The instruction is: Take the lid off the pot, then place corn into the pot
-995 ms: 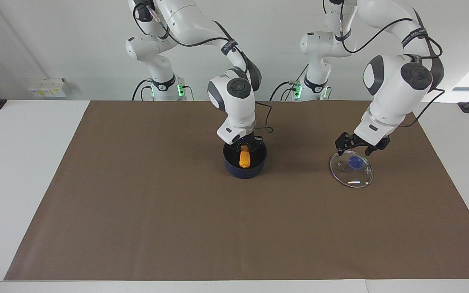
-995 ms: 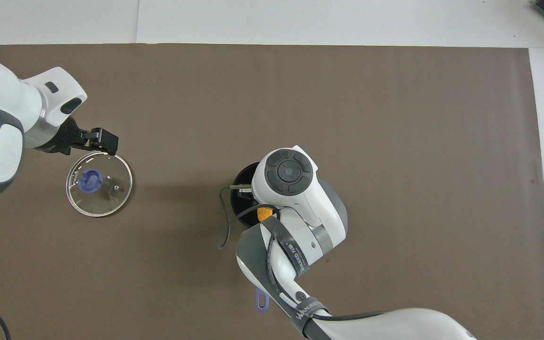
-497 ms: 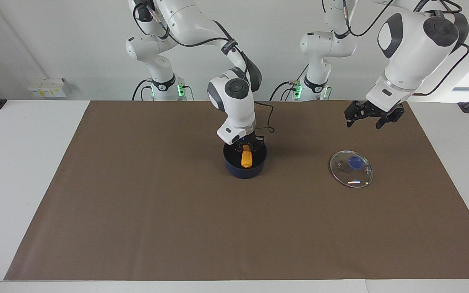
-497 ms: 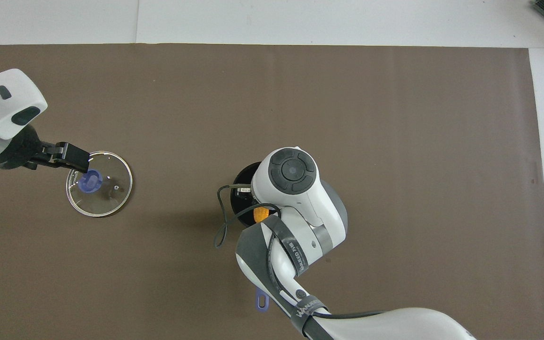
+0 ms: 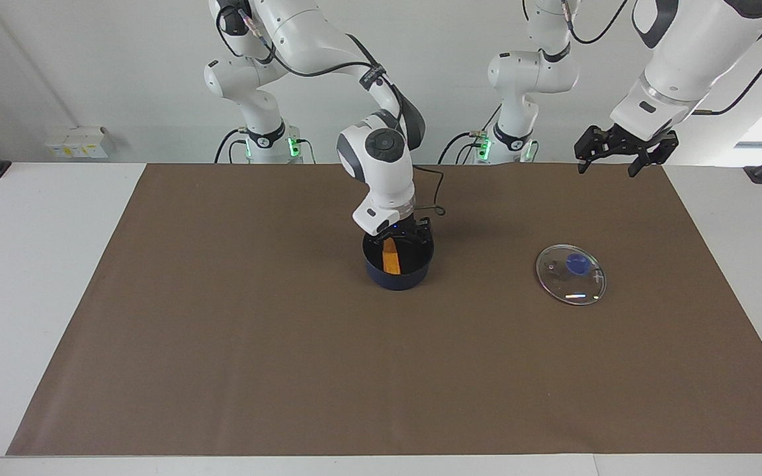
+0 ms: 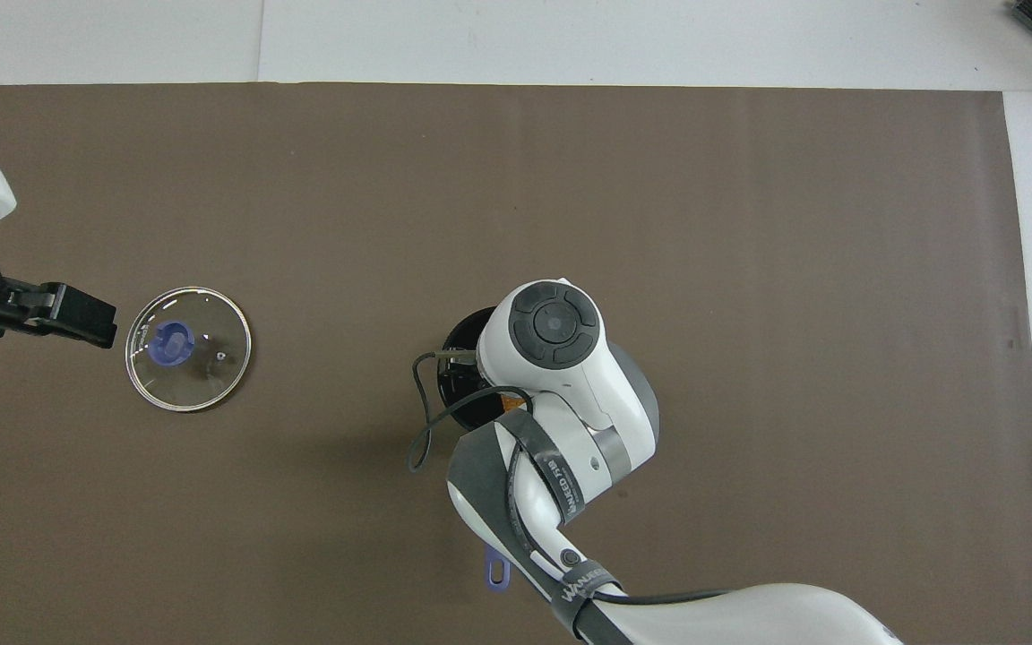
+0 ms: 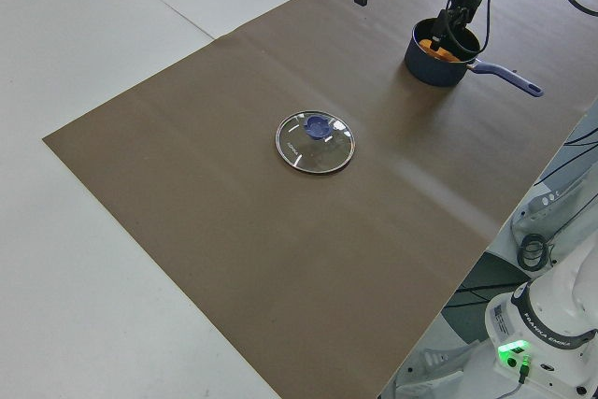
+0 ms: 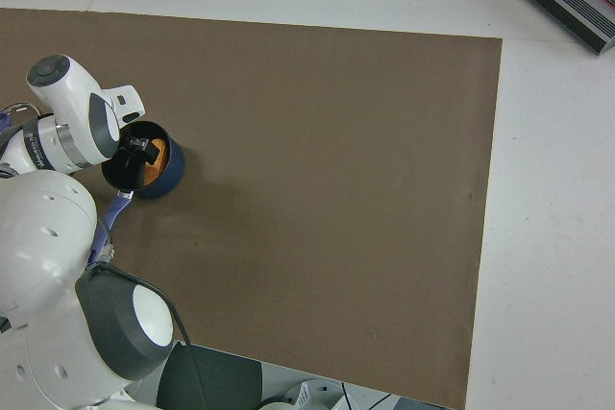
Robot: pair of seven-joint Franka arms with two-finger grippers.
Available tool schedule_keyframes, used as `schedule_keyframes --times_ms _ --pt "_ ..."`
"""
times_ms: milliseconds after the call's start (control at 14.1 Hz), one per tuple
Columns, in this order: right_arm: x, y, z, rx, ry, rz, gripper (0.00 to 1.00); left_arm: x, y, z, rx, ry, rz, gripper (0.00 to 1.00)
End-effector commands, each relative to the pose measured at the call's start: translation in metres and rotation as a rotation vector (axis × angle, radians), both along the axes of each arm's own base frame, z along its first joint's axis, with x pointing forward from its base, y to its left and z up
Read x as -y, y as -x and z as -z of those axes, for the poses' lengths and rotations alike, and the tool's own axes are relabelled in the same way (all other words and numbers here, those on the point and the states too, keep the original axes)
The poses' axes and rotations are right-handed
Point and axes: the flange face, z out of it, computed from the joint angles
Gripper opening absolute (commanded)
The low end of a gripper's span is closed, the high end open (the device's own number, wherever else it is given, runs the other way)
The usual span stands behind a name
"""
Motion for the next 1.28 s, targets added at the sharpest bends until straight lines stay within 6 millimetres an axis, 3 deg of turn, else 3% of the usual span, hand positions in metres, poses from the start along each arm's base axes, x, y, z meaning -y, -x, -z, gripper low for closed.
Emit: schedule_keyframes --times_ms 0,71,355,640,782,995,1208 --pt "0.011 -0.005 -0.027 0.043 -0.004 -0.022 1.00 -0.002 0.001 -0.002 -0.016 -0.015 0.013 1.00" --pt "0.024 -0.010 -0.049 0.062 -0.009 -0.008 1.00 0.003 0.000 -0.003 -0.013 -0.016 0.019 1.00" --pt "0.120 -0.031 -0.143 0.101 0.002 -0.026 1.00 0.018 0.001 -0.003 0.001 -0.009 0.041 1.00" --pt "0.198 -0.024 -0.216 0.118 0.039 -0.014 1.00 0.018 0.000 -0.003 0.005 -0.003 0.033 1.00" --pt "0.229 -0.016 -0.242 0.120 0.043 -0.016 1.00 0.014 -0.004 -0.008 0.041 0.003 0.020 1.00" --pt "0.257 -0.013 -0.280 0.104 0.051 -0.015 1.00 0.013 -0.004 -0.009 0.041 0.002 0.003 1.00" --pt "0.301 -0.008 -0.303 0.064 0.060 -0.019 1.00 0.011 -0.003 -0.011 0.046 0.004 0.001 1.00"
